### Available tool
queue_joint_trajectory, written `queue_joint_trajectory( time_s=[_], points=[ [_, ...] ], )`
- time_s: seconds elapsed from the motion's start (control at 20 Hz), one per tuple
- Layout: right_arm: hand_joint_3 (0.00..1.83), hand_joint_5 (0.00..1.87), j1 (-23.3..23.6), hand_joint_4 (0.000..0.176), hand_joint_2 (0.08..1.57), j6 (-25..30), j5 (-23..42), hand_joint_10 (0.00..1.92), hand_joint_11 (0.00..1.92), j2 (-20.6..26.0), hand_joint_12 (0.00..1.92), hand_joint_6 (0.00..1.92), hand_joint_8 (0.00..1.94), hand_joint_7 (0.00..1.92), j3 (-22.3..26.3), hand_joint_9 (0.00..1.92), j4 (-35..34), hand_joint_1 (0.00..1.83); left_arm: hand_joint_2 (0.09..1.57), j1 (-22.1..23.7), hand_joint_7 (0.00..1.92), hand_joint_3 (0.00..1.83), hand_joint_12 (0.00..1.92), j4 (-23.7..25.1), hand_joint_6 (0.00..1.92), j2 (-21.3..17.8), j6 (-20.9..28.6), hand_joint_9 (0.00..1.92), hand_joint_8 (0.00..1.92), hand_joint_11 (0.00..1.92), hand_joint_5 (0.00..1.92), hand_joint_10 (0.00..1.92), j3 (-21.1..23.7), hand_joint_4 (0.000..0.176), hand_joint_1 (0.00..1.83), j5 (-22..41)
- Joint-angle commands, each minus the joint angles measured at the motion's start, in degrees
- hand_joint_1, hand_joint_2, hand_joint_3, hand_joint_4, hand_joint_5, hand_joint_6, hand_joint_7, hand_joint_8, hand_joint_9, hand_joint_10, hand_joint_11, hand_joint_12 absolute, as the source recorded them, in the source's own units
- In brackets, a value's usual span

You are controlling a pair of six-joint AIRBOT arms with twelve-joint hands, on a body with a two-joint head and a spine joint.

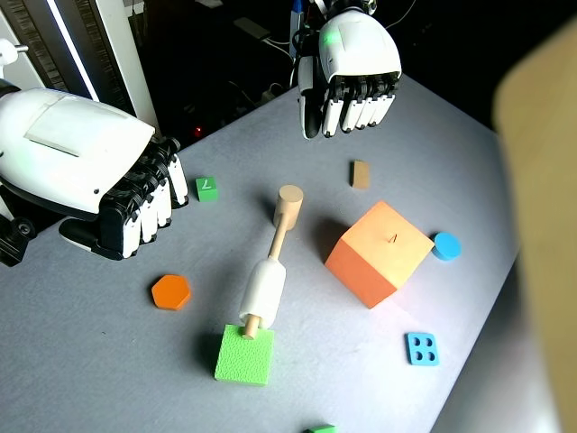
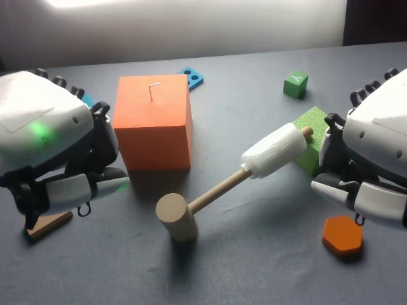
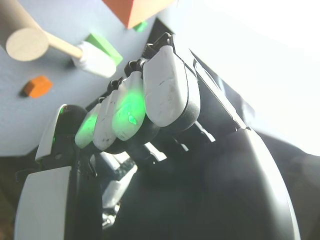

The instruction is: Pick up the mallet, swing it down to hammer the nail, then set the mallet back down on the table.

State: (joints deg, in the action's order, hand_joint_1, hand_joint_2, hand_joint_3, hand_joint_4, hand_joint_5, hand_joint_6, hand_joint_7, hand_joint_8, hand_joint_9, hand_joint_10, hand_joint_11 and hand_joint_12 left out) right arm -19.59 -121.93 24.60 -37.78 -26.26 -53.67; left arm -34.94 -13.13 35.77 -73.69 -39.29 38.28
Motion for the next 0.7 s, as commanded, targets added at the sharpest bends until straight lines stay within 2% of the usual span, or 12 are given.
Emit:
queue_joint_trajectory(
  time_s=[0.0, 0.05, 0.1, 0.2, 0.35, 0.4, 0.5, 0.55, 0.65],
  points=[
    [0.16, 0.12, 0.15, 0.000, 1.10, -0.34, 4.12, 0.04, 0.02, 0.17, 0.06, 0.04, 0.02, 0.10, 0.48, 0.06, 1.73, 0.00, 1.18, 0.92, 0.00, 0.15, 0.00, 0.47, 0.03, -0.45, -0.29, 0.00, 0.03, 0.00, 0.00, 0.01, -0.21, 0.000, 0.00, 5.50],
    [0.16, 0.12, 0.03, 0.000, 1.10, -0.38, 4.12, 0.04, 0.02, 0.20, 0.06, 0.04, 0.02, 0.10, 0.56, 0.06, 1.68, 0.00, 1.18, 1.15, 0.00, 0.15, 0.00, 0.42, 0.03, -0.45, -0.35, 0.00, 0.03, 0.00, 0.00, 0.01, -0.27, 0.000, 0.00, 5.03],
    [0.01, 0.13, -0.04, 0.000, 1.18, -0.42, 4.16, 0.00, 0.00, 0.23, 0.09, 0.00, 0.00, 0.10, 0.58, 0.06, 1.68, 0.00, 1.25, 1.36, 0.01, 0.03, 0.00, 0.30, 0.00, -0.45, -0.41, 0.00, 0.00, 0.00, 0.01, 0.00, -0.34, 0.000, 0.00, 4.58],
    [0.00, 0.18, -0.05, 0.000, 1.19, -0.65, 4.43, 0.00, 0.00, 0.29, 0.17, 0.00, 0.00, 0.14, 0.58, 0.10, 1.68, 0.00, 1.25, 1.47, 0.00, 0.02, 0.00, 0.30, 0.00, -0.46, -0.38, 0.00, 0.00, 0.00, 0.00, 0.00, -0.61, 0.000, 0.00, 4.43],
    [0.00, 0.14, 0.01, 0.000, 1.21, -1.68, 5.63, 0.00, 0.00, 0.42, 0.11, 0.00, 0.00, 0.11, 0.59, 0.08, 1.68, 0.05, 1.24, 1.92, 0.02, 0.01, 0.00, 0.30, 0.01, -0.47, -0.20, 0.00, 0.01, 0.00, 0.03, 0.00, -0.77, 0.000, 0.00, 4.43],
    [0.00, 0.13, 0.28, 0.000, 1.21, -2.58, 5.89, 0.00, 0.00, 0.35, 0.09, 0.00, 0.00, 0.09, 0.57, 0.08, 1.67, 0.18, 1.23, 2.07, 0.02, 0.01, 0.00, 0.30, 0.01, -0.43, -0.20, 0.00, 0.01, 0.00, 0.03, 0.00, -0.79, 0.000, 0.00, 4.24],
    [0.00, 0.13, 0.58, 0.000, 1.09, -3.38, 6.39, 0.00, 0.00, 0.15, 0.04, 0.00, 0.00, 0.08, 0.51, 0.04, 1.65, 0.89, 1.23, 2.23, 0.02, 0.01, 0.00, 0.30, 0.01, -0.38, -0.05, 0.00, 0.01, 0.00, 0.04, 0.00, -0.84, 0.000, 0.00, 3.56],
    [0.00, 0.13, 0.71, 0.000, 1.06, -3.42, 6.53, 0.00, 0.00, -0.28, 0.01, 0.00, 0.00, 0.07, 0.28, 0.02, 1.64, 1.06, 1.23, 2.17, 0.02, 0.01, 0.00, 0.45, 0.01, -0.38, 0.80, 0.00, 0.00, 0.00, 0.04, 0.00, -0.93, 0.000, 0.00, 2.71],
    [0.00, 0.10, 1.51, 0.000, 1.05, -3.85, 4.62, 0.00, 0.01, -1.99, 0.01, 0.00, 0.00, 0.04, -1.40, 0.01, 1.63, 1.21, 1.23, 2.07, 0.04, 0.01, 0.00, 3.64, 0.01, -0.31, 4.16, 0.00, 0.01, 0.00, 0.05, 0.00, -1.76, 0.000, 0.00, 0.81]
  ],
)
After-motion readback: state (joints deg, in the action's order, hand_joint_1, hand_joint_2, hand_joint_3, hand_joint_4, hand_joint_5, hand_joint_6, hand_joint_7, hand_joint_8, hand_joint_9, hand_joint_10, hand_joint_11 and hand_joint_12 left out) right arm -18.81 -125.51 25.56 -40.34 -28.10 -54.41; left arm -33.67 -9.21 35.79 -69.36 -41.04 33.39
